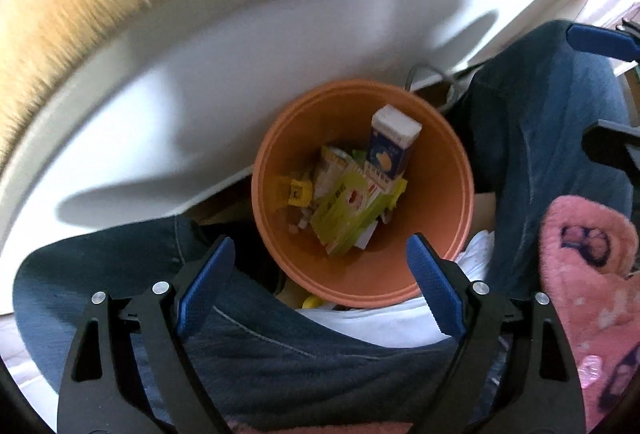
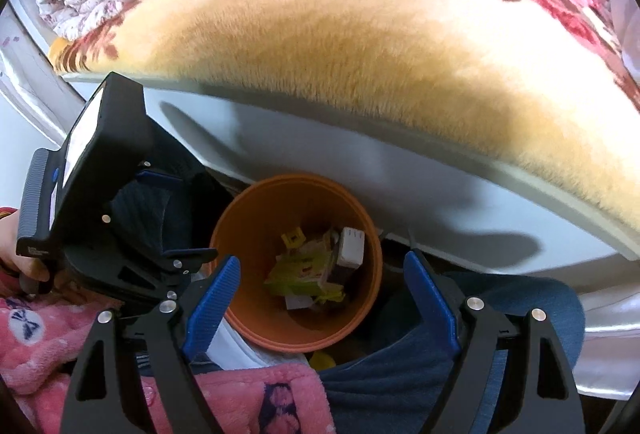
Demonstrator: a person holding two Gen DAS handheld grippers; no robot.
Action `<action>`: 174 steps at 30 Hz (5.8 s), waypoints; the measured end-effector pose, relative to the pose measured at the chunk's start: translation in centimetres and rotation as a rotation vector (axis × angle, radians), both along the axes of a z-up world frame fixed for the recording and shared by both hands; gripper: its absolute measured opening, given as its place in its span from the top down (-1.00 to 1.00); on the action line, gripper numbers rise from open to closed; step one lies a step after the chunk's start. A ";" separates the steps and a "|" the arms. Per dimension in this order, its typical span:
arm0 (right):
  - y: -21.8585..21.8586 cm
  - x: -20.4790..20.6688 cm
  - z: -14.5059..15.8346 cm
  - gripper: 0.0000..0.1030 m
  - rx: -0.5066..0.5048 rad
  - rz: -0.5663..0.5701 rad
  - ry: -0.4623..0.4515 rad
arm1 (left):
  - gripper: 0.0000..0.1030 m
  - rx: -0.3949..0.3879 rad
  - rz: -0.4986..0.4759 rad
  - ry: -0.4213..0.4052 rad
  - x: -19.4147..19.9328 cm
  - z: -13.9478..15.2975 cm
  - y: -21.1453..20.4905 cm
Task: Collect trash
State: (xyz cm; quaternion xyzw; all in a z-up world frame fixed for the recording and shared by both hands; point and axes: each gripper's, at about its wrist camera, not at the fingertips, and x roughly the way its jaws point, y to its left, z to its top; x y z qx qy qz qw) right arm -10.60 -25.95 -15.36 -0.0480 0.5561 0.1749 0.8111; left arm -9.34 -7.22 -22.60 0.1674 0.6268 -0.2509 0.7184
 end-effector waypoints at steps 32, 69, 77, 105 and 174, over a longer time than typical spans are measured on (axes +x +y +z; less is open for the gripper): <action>-2.7 4.1 7.4 -0.67 0.160 -0.089 -0.171 | -0.79 -0.199 0.272 -0.476 35.2 14.4 -4.0; -9.6 37.9 7.8 -0.69 0.229 -0.535 -0.064 | -0.17 -0.159 0.372 -0.619 25.8 17.9 5.6; -11.8 41.2 5.8 -0.81 0.570 -0.808 0.063 | -0.17 -0.196 0.381 -0.611 24.5 18.3 6.7; -5.4 30.7 12.3 0.69 0.116 -0.421 -0.136 | -0.17 -0.235 0.351 -0.584 19.1 19.6 6.6; -1.7 2.0 5.2 -0.62 0.133 -0.159 -0.151 | -0.57 -0.130 0.142 -0.296 2.2 9.2 2.7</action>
